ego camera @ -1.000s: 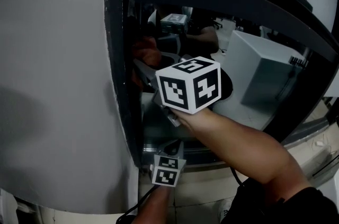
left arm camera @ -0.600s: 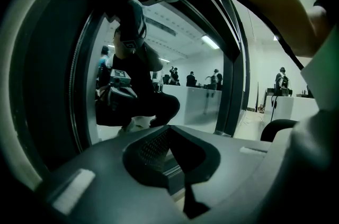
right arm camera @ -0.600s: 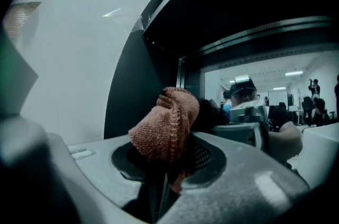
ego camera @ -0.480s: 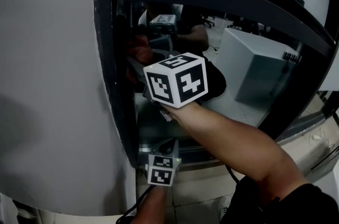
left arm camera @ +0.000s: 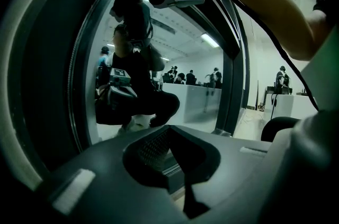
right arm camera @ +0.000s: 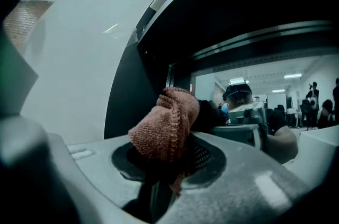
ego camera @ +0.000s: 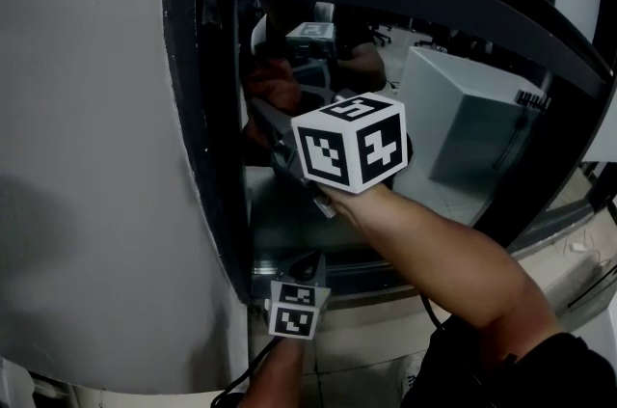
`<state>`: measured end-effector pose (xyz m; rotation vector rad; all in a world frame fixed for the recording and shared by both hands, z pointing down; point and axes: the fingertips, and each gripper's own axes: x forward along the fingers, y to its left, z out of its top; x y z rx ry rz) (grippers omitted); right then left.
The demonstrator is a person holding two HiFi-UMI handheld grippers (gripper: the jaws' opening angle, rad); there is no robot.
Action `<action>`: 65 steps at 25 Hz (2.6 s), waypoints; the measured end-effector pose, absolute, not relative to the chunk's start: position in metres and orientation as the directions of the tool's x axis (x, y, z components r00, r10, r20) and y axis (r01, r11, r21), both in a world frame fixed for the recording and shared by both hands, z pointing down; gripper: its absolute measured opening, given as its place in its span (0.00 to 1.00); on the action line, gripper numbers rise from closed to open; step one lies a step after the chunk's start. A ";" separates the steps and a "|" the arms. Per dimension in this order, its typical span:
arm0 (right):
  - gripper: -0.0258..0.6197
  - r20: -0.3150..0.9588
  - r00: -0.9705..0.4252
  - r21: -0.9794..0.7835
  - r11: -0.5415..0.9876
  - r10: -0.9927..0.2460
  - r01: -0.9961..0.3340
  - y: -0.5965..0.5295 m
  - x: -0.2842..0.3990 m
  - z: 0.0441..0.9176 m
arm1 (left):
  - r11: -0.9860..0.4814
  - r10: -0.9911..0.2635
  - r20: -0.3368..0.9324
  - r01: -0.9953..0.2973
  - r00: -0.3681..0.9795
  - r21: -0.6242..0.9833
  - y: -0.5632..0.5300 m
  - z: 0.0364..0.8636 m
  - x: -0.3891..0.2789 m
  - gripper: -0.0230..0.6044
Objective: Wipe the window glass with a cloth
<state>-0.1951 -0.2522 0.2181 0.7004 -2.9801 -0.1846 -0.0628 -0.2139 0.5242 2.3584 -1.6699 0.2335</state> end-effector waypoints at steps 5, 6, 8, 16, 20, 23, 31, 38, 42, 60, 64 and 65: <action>0.20 0.040 -0.889 0.129 0.884 -0.457 -0.448 -0.258 -0.175 0.215 | -0.317 -0.903 0.272 -0.943 0.333 0.103 -0.215 0.526 -0.061 0.06; 0.20 0.038 -0.887 0.129 0.883 -0.459 -0.451 -0.259 -0.171 0.214 | -0.318 -0.902 0.274 -0.943 0.334 0.101 -0.215 0.526 -0.060 0.06; 0.20 0.034 -0.884 0.130 0.880 -0.465 -0.458 -0.261 -0.162 0.214 | -0.321 -0.901 0.276 -0.942 0.336 0.098 -0.216 0.527 -0.058 0.06; 0.20 0.018 -0.873 0.115 0.869 -0.487 -0.482 -0.271 -0.126 0.212 | -0.326 -0.897 0.285 -0.941 0.338 0.090 -0.219 0.529 -0.052 0.06; 0.20 0.017 -0.867 0.113 0.862 -0.498 -0.494 -0.277 -0.106 0.211 | -0.329 -0.894 0.289 -0.939 0.343 0.095 -0.221 0.531 -0.050 0.06; 0.20 0.017 -0.864 0.109 0.860 -0.503 -0.498 -0.281 -0.093 0.211 | -0.333 -0.891 0.292 -0.937 0.348 0.100 -0.223 0.533 -0.048 0.06; 0.20 0.028 -0.857 0.100 0.854 -0.515 -0.510 -0.291 -0.059 0.209 | -0.337 -0.885 0.304 -0.936 0.352 0.101 -0.229 0.540 -0.045 0.06; 0.20 0.031 -0.842 0.085 0.841 -0.538 -0.534 -0.300 -0.029 0.210 | -0.354 -0.877 0.313 -0.930 0.366 0.095 -0.233 0.545 -0.038 0.06; 0.20 0.035 -0.829 0.080 0.828 -0.558 -0.554 -0.305 -0.012 0.207 | -0.365 -0.869 0.321 -0.926 0.375 0.095 -0.234 0.549 -0.033 0.06; 0.20 -0.002 -0.706 0.071 0.704 -0.708 -0.706 -0.339 0.106 0.196 | -0.345 -0.873 0.332 -0.934 0.356 0.096 -0.239 0.556 -0.041 0.06; 0.21 -0.002 -0.678 0.067 0.676 -0.735 -0.734 -0.346 0.130 0.197 | -0.346 -0.873 0.334 -0.934 0.357 0.093 -0.239 0.556 -0.039 0.06; 0.21 -0.002 -0.671 0.063 0.669 -0.742 -0.740 -0.348 0.136 0.198 | -0.346 -0.872 0.335 -0.934 0.356 0.092 -0.239 0.557 -0.038 0.06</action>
